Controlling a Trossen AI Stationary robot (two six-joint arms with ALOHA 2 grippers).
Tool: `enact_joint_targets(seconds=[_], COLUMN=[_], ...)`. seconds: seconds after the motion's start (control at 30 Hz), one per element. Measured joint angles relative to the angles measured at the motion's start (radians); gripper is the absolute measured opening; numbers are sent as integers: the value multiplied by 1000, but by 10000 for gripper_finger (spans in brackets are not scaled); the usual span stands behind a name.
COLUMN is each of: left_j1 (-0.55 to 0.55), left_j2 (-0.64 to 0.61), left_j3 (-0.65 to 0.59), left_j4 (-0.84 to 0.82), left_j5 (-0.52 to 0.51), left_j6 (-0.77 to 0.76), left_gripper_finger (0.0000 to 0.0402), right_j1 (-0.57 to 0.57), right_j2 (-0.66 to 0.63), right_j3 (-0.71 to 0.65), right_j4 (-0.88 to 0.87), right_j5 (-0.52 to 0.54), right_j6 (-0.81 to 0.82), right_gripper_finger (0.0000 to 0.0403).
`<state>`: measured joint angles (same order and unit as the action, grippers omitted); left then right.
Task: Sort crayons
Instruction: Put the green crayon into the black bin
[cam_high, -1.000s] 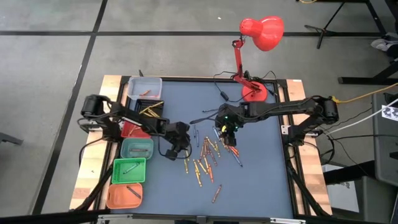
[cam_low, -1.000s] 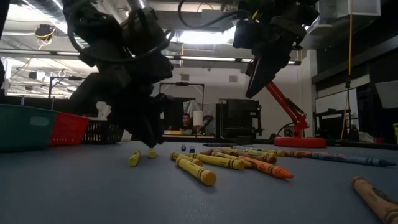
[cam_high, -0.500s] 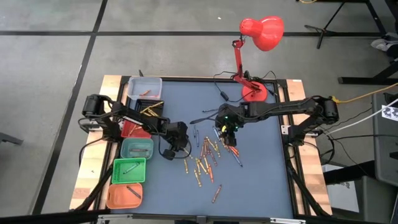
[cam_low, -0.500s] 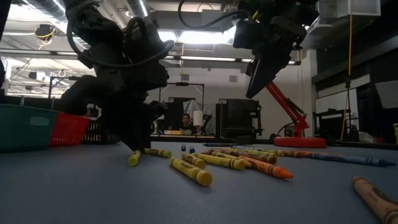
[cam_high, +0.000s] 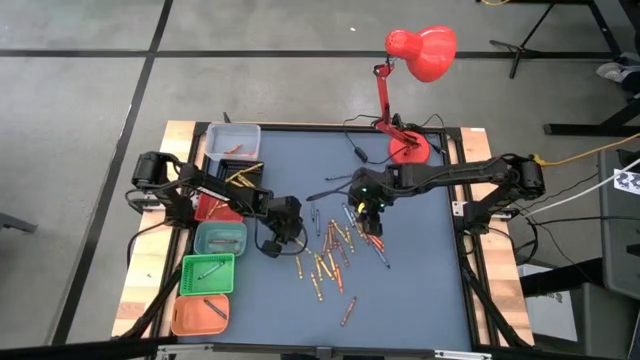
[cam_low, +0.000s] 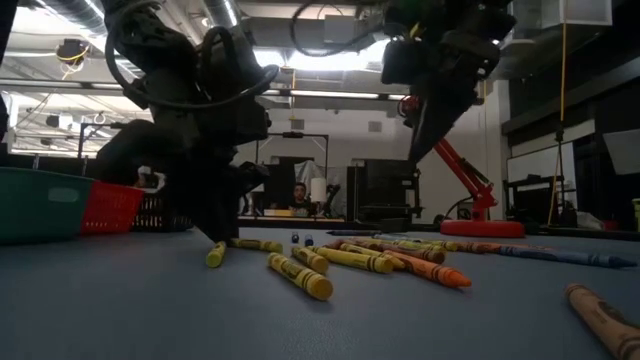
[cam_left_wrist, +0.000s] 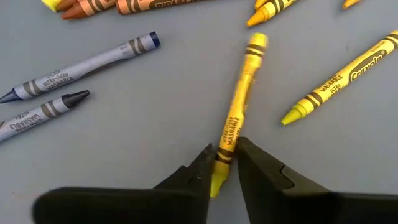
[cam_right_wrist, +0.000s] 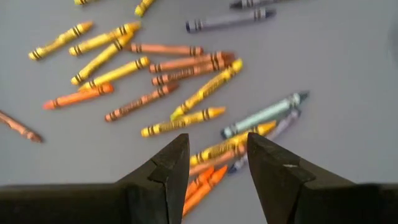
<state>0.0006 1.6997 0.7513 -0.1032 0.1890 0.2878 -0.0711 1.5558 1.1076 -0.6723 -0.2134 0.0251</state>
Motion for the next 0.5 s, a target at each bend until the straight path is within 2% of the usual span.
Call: enact_joint_targets(seconds=[0.2, 0.37, 0.5], left_j1=[0, 0, 2], left_j2=[-1, -14, -40], left_j3=[0, 4, 59], left_j4=[-1, -14, -97], left_j5=[-6, -17, -66], left_j6=[0, 0, -2], left_gripper_finger=[8, 9, 6], right_j1=[39, 117, 179], right_j2=[-1, -3, -3], right_j3=[-39, -78, -87], right_j4=[-38, -51, -60], right_j5=[11, 23, 48], right_j6=[53, 95, 130], right_gripper_finger=[159, 159, 159])
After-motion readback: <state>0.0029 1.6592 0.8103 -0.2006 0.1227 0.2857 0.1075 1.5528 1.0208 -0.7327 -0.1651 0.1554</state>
